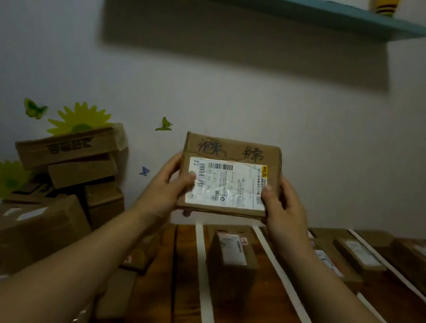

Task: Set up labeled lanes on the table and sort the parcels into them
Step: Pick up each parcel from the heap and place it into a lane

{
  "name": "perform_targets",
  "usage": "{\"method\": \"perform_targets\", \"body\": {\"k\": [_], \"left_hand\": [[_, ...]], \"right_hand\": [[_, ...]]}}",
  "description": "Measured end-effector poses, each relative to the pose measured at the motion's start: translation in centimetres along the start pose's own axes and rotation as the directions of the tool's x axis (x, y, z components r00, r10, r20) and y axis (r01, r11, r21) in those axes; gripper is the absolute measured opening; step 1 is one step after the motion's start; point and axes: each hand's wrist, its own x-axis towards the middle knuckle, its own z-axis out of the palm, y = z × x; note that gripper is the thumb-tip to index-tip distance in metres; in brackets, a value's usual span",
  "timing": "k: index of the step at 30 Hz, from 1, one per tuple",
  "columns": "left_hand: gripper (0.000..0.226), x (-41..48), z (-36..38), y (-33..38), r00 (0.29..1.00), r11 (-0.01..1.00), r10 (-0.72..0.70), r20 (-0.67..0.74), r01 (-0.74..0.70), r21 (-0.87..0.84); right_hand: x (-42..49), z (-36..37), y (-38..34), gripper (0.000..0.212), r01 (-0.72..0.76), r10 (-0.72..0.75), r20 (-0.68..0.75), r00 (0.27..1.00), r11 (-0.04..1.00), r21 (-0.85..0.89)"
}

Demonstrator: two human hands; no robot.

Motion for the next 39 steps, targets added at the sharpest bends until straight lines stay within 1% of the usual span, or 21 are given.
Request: {"method": "perform_targets", "body": {"k": [1, 2, 3, 5, 7, 9, 11, 14, 16, 18, 20, 21, 23, 24, 28, 30, 34, 35, 39], "left_hand": [[0.053, -0.4, 2.0, 0.0, 0.994, 0.999, 0.032, 0.103, -0.034, 0.023], [0.063, -0.7, 4.1, 0.0, 0.983, 0.998, 0.051, 0.175, -0.056, 0.025], [0.068, -0.9, 6.4, 0.1, 0.973, 0.997, 0.072, 0.219, -0.076, 0.009], [0.067, -1.2, 10.9, 0.3, 0.961, 0.991, 0.133, 0.242, -0.127, -0.040], [0.059, -1.2, 15.7, 0.5, 0.951, 0.981, 0.189, 0.244, -0.172, -0.089], [0.052, -1.2, 20.7, 0.6, 0.935, 0.974, 0.216, 0.282, -0.184, -0.135], [0.053, -0.9, 25.5, 0.4, 0.912, 0.968, 0.227, 0.342, -0.173, -0.182], [0.055, -0.5, 32.6, -0.4, 0.873, 0.960, 0.243, 0.422, -0.155, -0.231], [0.054, -0.5, 37.1, -1.3, 0.840, 0.955, 0.251, 0.480, -0.132, -0.267], [0.051, -0.7, 41.7, -2.2, 0.804, 0.951, 0.246, 0.542, -0.092, -0.295], [0.051, -0.8, 46.2, -3.2, 0.767, 0.948, 0.236, 0.596, -0.048, -0.314], [0.051, -0.8, 48.4, -3.7, 0.749, 0.947, 0.233, 0.620, -0.029, -0.321], [0.051, -0.7, 52.5, -5.1, 0.714, 0.947, 0.231, 0.661, -0.009, -0.322], [0.051, -0.5, 54.5, -5.9, 0.702, 0.948, 0.222, 0.676, 0.005, -0.317], [0.049, 1.8, 62.1, -9.3, 0.674, 0.956, 0.187, 0.714, 0.040, -0.289], [0.049, 3.7, 65.8, -11.0, 0.679, 0.962, 0.171, 0.714, 0.043, -0.271], [0.047, 8.0, 72.4, -13.3, 0.695, 0.972, 0.085, 0.714, 0.101, -0.214], [0.047, 8.9, 73.7, -13.8, 0.693, 0.975, 0.060, 0.718, 0.114, -0.192], [0.047, 12.1, 77.3, -15.7, 0.691, 0.982, -0.041, 0.722, 0.161, -0.098]], "right_hand": [[0.0, -1.9, -0.2, 0.034, 0.028, -0.029, -0.044, 0.999, 1.000, -0.006], [0.0, -4.0, -0.3, 0.034, 0.053, -0.054, -0.080, 0.995, 0.999, -0.012], [-0.1, -6.2, -0.3, 0.034, 0.073, -0.075, -0.112, 0.991, 0.997, -0.023], [-0.5, -10.5, -0.5, 0.034, 0.116, -0.124, -0.173, 0.977, 0.992, -0.056], [-1.0, -15.1, -0.8, 0.034, 0.154, -0.169, -0.236, 0.957, 0.985, -0.083], [-1.6, -19.8, -1.3, 0.036, 0.180, -0.211, -0.304, 0.929, 0.975, -0.127], [-2.2, -24.4, -1.8, 0.038, 0.184, -0.243, -0.357, 0.902, 0.964, -0.192], [-3.2, -30.4, -2.2, 0.038, 0.174, -0.295, -0.423, 0.857, 0.937, -0.301], [-4.1, -34.1, -1.9, 0.040, 0.139, -0.314, -0.477, 0.821, 0.920, -0.366], [-4.9, -37.8, -1.1, 0.040, 0.074, -0.299, -0.540, 0.787, 0.914, -0.398], [-5.5, -41.4, -0.3, 0.052, 0.004, -0.281, -0.597, 0.751, 0.907, -0.421], [-5.8, -43.1, -0.1, 0.053, -0.021, -0.270, -0.618, 0.739, 0.907, -0.421], [-5.9, -46.6, 0.8, 0.046, -0.059, -0.266, -0.640, 0.721, 0.897, -0.439], [-5.7, -48.3, 1.4, 0.044, -0.077, -0.262, -0.647, 0.716, 0.892, -0.446], [-3.3, -54.9, 4.2, 0.047, -0.156, -0.215, -0.658, 0.722, 0.875, -0.458], [-1.1, -57.9, 5.7, 0.048, -0.187, -0.189, -0.659, 0.728, 0.870, -0.457], [4.1, -63.8, 8.3, 0.048, -0.246, -0.138, -0.658, 0.741, 0.855, -0.457], [5.3, -65.1, 9.0, 0.045, -0.256, -0.117, -0.650, 0.751, 0.855, -0.450], [9.6, -69.8, 12.2, 0.047, -0.264, -0.051, -0.631, 0.774, 0.880, -0.395]]}}
